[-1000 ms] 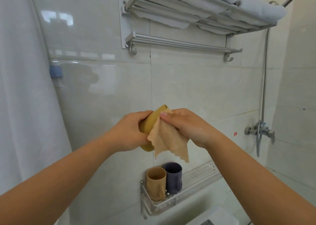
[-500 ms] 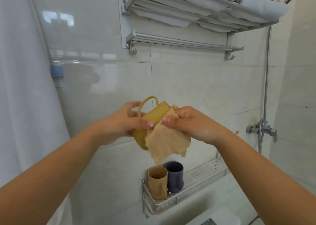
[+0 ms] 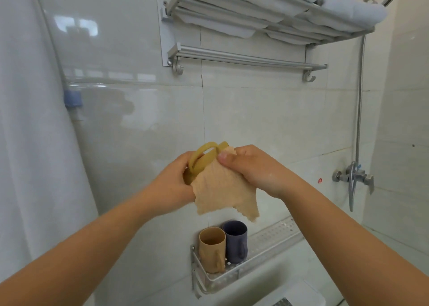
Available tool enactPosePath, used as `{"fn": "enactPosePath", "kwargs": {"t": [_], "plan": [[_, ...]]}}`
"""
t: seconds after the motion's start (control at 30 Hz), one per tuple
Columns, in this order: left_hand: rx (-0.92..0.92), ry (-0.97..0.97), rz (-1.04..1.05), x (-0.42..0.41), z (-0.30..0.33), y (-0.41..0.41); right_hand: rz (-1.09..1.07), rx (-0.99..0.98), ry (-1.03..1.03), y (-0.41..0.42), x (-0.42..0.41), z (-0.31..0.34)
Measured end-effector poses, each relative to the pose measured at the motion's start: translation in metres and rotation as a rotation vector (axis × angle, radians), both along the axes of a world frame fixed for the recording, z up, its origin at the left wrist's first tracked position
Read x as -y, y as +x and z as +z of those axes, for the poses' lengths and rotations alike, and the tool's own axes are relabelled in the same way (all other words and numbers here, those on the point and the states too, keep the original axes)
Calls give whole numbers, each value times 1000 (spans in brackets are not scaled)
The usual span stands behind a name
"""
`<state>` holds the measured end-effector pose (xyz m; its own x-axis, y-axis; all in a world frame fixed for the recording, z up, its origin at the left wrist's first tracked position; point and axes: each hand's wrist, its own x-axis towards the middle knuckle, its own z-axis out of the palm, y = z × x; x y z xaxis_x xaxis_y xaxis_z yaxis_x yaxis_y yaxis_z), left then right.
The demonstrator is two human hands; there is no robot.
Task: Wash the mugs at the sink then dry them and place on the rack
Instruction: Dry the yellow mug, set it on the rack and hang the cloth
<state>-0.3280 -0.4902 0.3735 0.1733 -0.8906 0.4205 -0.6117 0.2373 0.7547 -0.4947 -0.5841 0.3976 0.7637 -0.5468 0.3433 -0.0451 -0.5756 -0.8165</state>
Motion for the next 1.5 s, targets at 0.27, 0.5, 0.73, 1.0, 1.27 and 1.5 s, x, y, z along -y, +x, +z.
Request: {"fn": "enactPosePath", "kwargs": {"t": [0.27,0.5,0.73,1.0,1.27,1.5], "plan": [[-124,503,-421,0,28,34,167,-184,-245,-8,-11,11],[15,314,-293,4,22,26,310,-230,-132,-15,-10,10],[286,56,23,3,16,3,228,-58,285,-9,-7,3],[628,-161,278,7,-8,-8,62,339,869,11,-22,5],[594,-138,202,4,-3,4,84,41,405,18,-23,-7],[501,-93,111,-3,7,13,43,-480,-357,11,-21,5]]}}
